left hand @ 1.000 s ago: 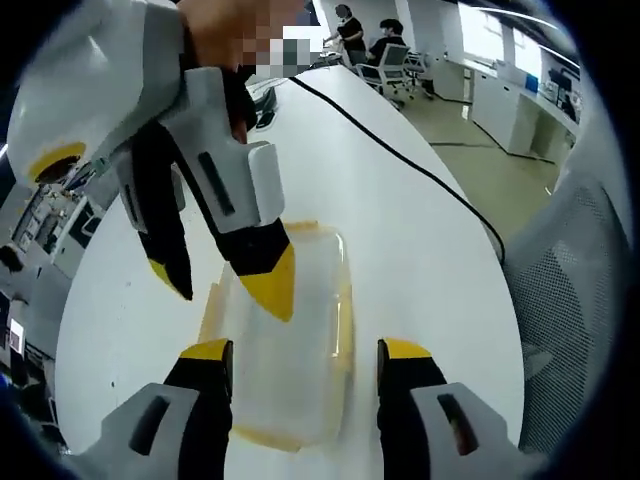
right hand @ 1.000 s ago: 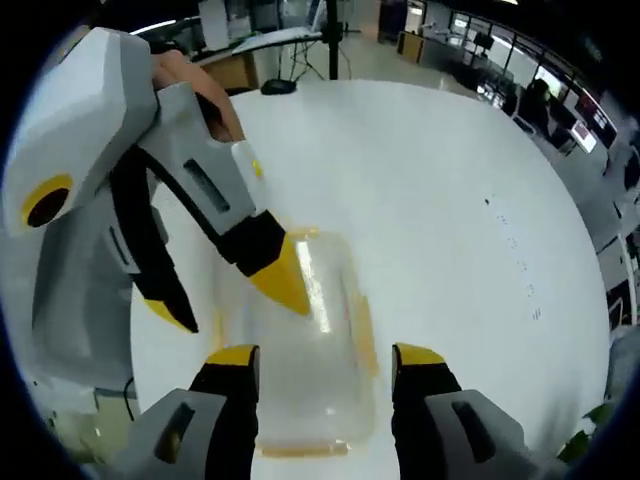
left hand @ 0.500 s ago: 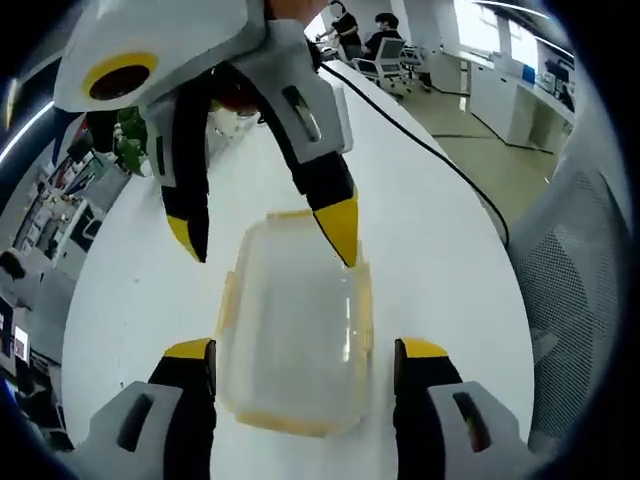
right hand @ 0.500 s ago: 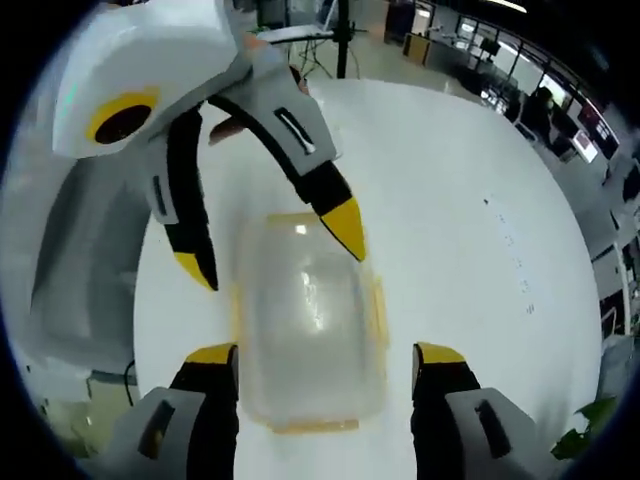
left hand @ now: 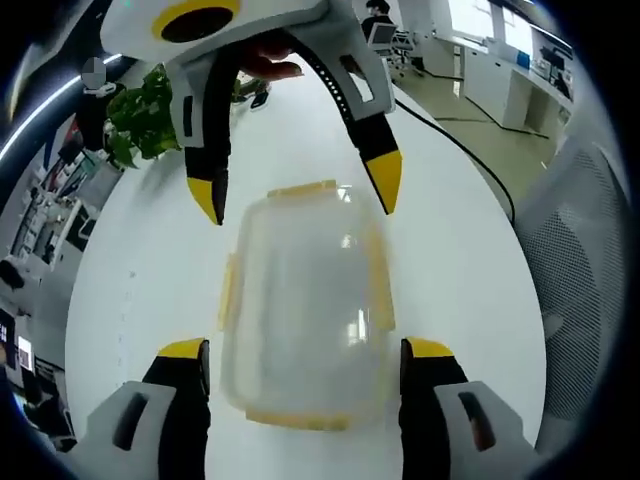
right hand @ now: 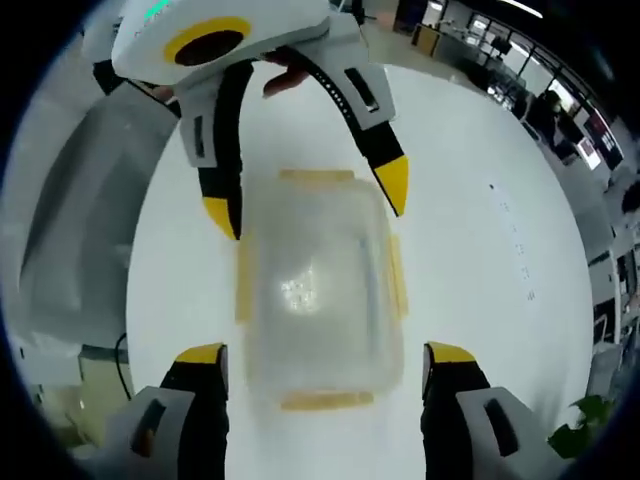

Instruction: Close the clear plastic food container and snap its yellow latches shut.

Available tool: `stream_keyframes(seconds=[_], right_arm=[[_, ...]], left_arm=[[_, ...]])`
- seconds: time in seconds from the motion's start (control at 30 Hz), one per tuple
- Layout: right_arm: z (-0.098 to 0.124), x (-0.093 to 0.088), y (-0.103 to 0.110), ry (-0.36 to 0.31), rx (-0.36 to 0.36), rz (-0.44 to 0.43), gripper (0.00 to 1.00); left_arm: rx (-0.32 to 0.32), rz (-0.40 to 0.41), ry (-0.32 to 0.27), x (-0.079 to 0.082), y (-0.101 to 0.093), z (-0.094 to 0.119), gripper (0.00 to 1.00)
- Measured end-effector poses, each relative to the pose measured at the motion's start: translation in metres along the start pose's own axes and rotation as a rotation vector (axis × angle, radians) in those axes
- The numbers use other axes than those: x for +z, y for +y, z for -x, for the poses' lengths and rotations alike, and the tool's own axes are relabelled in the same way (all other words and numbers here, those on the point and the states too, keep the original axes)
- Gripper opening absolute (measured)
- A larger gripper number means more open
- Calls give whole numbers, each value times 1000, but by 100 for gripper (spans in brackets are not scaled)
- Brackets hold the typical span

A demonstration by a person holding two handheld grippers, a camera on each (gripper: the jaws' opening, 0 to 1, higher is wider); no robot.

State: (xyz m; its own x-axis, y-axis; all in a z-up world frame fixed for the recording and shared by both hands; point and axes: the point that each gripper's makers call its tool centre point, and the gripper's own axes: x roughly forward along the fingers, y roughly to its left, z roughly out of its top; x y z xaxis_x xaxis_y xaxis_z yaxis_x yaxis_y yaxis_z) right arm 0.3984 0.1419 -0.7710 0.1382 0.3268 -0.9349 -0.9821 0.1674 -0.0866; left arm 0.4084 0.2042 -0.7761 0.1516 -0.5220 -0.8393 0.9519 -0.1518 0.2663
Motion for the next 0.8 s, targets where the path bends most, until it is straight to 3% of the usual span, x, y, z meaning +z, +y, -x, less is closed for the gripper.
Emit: stream_keyframes(seconds=[0.23, 0.4, 0.8], right_arm=[[-9, -9, 2, 27, -8, 11, 81], [-13, -12, 1, 32, -23, 11, 73], [-14, -9, 8, 53, 1, 33, 73]], left_arm=[[-13, 9, 29, -9, -1, -9, 78], [-12, -19, 48, -11, -2, -11, 78], [-9, 6, 25, -12, -10, -7, 77]])
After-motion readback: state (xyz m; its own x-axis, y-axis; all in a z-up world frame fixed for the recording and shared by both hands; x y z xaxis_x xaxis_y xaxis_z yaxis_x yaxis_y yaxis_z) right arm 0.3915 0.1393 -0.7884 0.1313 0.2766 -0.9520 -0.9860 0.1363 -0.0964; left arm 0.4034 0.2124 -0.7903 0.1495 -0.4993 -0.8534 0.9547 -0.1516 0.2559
